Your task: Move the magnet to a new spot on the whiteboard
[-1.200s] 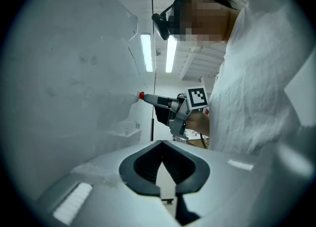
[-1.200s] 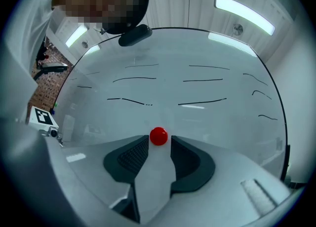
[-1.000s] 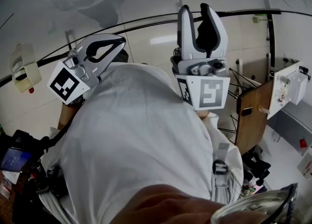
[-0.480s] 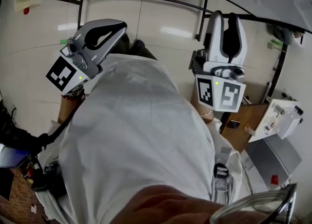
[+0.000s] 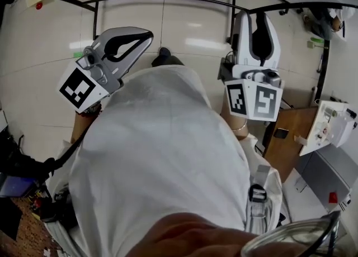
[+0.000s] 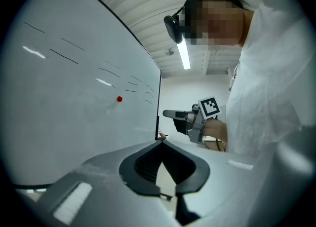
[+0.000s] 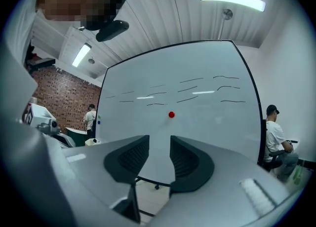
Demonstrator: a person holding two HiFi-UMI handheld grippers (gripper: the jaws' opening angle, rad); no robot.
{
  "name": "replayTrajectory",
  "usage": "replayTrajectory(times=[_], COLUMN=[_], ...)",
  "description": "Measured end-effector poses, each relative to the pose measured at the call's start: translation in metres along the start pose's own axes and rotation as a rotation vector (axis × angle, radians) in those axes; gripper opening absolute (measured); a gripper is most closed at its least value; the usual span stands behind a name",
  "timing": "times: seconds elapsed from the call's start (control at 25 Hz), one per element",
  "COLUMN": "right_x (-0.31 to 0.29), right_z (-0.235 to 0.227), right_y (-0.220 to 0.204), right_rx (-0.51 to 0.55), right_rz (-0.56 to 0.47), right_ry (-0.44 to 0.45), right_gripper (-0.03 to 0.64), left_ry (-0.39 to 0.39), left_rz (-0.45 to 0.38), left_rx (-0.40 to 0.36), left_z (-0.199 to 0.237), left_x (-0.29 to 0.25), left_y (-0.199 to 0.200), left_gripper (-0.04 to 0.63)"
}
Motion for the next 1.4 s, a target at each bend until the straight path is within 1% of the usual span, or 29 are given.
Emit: replayTrajectory(times=[0.08, 0.16, 0.36, 0.56, 0.72, 0.84, 0.96, 1.04, 1.12, 1.16, 1.24, 1.28, 1.4], right_x=[0.004, 0.012, 0.056, 0.108, 0.135, 0.156, 0.174, 0.182, 0.189, 0.195, 0.21, 0.218, 0.24], right_z=[0.015, 0.038, 0.108, 0.148, 0.171, 0.182, 0.187, 0.189, 0.187, 0.183, 0.171, 0.167, 0.164], right_y=[-0.014, -0.022, 0.009, 0.014, 0.017, 0.011, 0.007, 0.005, 0.003, 0.002, 0.002, 0.001, -0.001], right_rx=[-0.023, -0.027, 0.038, 0.044, 0.063, 0.062, 0.05, 0.043, 0.04, 0.044, 0.062, 0.07, 0.08], right_rz=[0.006, 0.014, 0.005, -0.001, 0.013, 0.035, 0.039, 0.028, 0.014, 0.01, 0.012, 0.015, 0.023], right_ry=[0.002, 0.027, 0.099, 0.11, 0.095, 0.088, 0.087, 0.09, 0.096, 0.095, 0.076, 0.061, 0.017], right_gripper=[0.124, 0.121, 0.121, 0.121, 0.121, 0.121, 0.121, 0.121, 0.12, 0.12, 0.118, 0.118, 0.118], left_ry=[0.002, 0.004, -0.013, -0.018, -0.049, -0.095, -0.142, -0.162, -0.169, -0.167, -0.166, -0.173, -0.196], left_rz=[-0.001, -0.008, -0.066, -0.056, -0.036, -0.028, -0.049, -0.058, -0.032, 0.005, 0.081, 0.087, 0.059], left_rx=[0.016, 0.018, 0.008, 0.031, 0.027, 0.021, 0.032, 0.015, -0.022, -0.023, 0.016, 0.028, 0.031], left_z=[-0.003, -0.012, -0.063, -0.104, -0.123, -0.143, -0.164, -0.174, -0.181, -0.185, -0.193, -0.197, -0.209], left_x=[0.017, 0.038, 0.091, 0.132, 0.152, 0.157, 0.158, 0.159, 0.157, 0.154, 0.144, 0.139, 0.133], left_y=[-0.015, -0.025, -0.006, -0.017, -0.03, -0.04, -0.044, -0.044, -0.048, -0.054, -0.068, -0.07, -0.071], left_gripper=[-0.006, -0.006, -0.006, -0.006, -0.006, -0.006, -0.006, -0.006, -0.006, -0.006, -0.006, -0.006, -0.006])
Point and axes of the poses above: the fingertips, and each gripper's own axes: x backward along the fingers, z to its left, y out of its top, the point moved 8 cm from there along x, backward along the fingers, and after that the axes turned 3 degrees about x, right-handed, at the moved point
